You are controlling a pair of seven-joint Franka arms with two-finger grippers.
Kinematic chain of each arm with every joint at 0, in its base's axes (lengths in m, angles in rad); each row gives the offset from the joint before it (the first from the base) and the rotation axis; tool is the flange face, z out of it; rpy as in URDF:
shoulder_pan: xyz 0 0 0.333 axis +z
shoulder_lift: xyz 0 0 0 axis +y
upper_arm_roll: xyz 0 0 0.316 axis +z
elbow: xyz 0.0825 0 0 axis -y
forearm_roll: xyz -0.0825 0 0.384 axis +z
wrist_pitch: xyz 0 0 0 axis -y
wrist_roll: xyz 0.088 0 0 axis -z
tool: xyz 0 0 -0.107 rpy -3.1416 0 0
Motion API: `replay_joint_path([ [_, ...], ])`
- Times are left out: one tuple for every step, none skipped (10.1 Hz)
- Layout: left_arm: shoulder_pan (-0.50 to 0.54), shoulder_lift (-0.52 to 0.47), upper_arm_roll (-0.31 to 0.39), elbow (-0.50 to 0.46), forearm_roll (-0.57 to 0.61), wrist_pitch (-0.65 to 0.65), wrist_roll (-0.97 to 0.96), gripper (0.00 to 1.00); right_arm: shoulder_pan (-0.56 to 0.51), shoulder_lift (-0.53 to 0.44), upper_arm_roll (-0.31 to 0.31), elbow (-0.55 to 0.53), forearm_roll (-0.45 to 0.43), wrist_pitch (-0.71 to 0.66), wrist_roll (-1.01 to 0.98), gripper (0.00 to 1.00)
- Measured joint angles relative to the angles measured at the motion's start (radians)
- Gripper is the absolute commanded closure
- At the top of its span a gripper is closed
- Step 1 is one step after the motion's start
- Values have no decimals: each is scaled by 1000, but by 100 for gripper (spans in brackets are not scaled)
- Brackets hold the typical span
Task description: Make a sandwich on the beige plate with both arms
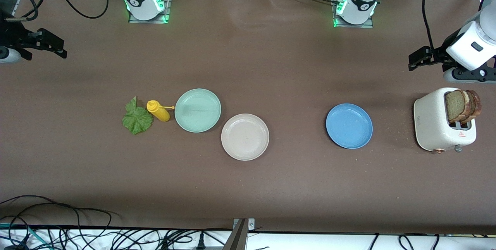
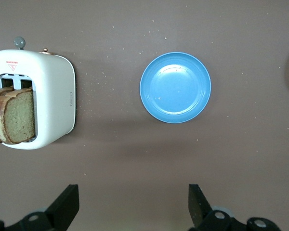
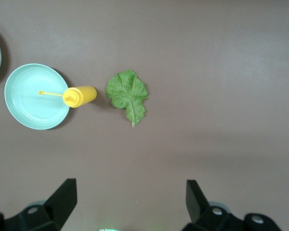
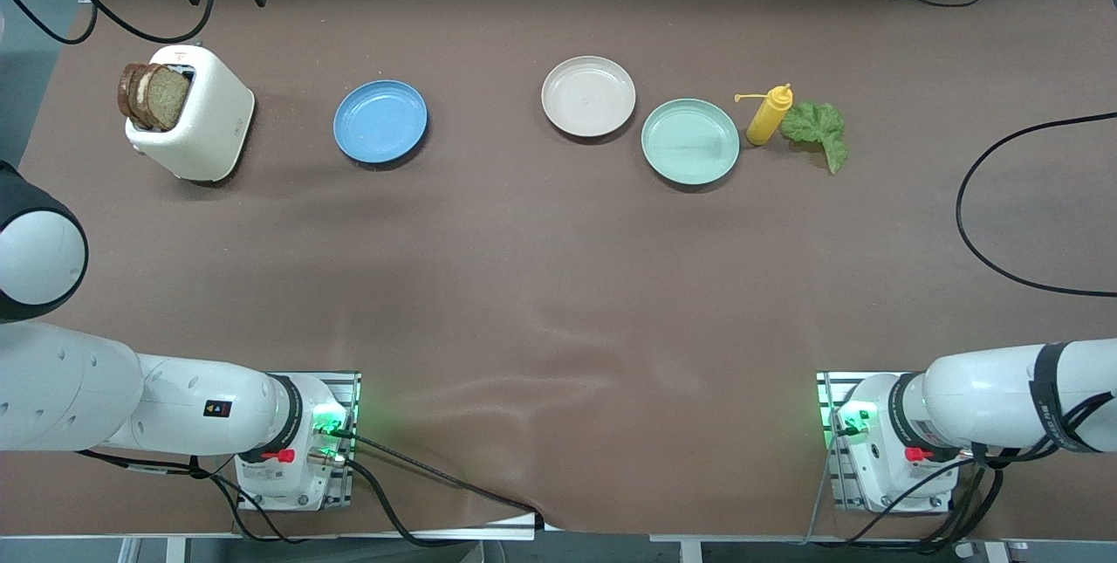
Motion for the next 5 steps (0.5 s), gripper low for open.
replay_joint_path([
  [0, 0, 0, 0, 0, 0, 0, 0, 0, 0, 0, 0, 0, 0, 0, 0],
  [2, 0, 0, 0, 0, 0, 0, 0, 0, 0, 0, 0, 0, 0, 0, 0],
  [7, 1, 1, 0, 0, 0, 0, 0, 0, 0, 0, 0, 0, 0, 0, 0],
  [14, 1, 2, 0, 0, 0, 0, 0, 0, 0, 0, 0, 0, 0, 0, 0],
  [18, 1, 2, 0, 0, 0, 0, 0, 0, 0, 0, 0, 0, 0, 0, 0],
])
